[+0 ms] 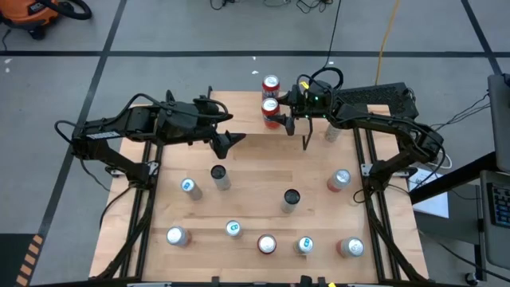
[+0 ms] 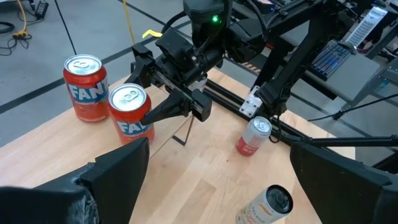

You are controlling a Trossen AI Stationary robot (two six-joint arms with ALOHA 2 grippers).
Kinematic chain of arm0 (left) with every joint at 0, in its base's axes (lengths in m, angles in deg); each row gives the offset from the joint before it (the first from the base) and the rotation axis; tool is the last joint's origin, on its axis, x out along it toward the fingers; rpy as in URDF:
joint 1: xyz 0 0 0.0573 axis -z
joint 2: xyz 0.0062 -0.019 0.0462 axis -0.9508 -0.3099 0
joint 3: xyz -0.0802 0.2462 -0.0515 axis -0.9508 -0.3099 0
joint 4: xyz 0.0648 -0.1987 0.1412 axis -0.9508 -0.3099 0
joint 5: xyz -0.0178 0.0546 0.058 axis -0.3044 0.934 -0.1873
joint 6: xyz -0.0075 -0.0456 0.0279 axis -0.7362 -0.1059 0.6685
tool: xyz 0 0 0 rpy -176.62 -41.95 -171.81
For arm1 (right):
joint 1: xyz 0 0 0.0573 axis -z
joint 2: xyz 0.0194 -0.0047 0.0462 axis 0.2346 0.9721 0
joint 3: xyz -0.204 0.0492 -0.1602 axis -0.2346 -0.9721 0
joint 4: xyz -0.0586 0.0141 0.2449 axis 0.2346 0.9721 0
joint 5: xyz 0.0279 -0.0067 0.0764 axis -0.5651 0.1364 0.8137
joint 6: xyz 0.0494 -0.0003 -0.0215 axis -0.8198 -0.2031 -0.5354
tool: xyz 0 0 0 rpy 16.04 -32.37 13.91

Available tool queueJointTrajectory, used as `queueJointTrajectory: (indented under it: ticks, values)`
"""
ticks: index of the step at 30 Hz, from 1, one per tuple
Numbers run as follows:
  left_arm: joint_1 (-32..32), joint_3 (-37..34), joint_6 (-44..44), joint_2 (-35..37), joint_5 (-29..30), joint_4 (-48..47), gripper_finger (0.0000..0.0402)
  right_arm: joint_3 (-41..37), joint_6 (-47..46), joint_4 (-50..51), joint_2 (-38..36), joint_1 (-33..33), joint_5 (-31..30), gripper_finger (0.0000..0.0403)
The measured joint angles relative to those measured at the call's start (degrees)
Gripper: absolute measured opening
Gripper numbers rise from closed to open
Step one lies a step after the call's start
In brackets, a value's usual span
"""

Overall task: Place canned beverage on shelf
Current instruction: Put the top orange soda can aligned with the other orange soda can on the shelf

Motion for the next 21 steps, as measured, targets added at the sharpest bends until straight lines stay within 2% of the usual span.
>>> queueJointTrajectory:
  ticks: [4, 11, 21]
  values:
    - [0.0, 0.0, 0.0, 0.0, 0.0, 0.0, 0.039, 0.0, -0.2, 0.3, 0.0, 0.0, 0.0, 0.0274]
    - [0.0, 0.0, 0.0, 0.0, 0.0, 0.0, 0.039, 0.0, -0.2, 0.7, 0.0, 0.0, -0.3, 0.03]
    - [0.0, 0.0, -0.1, 0.0, 0.0, 0.0, 0.039, 0.0, -0.9, 0.8, 0.0, 0.2, -0.3, 0.0305]
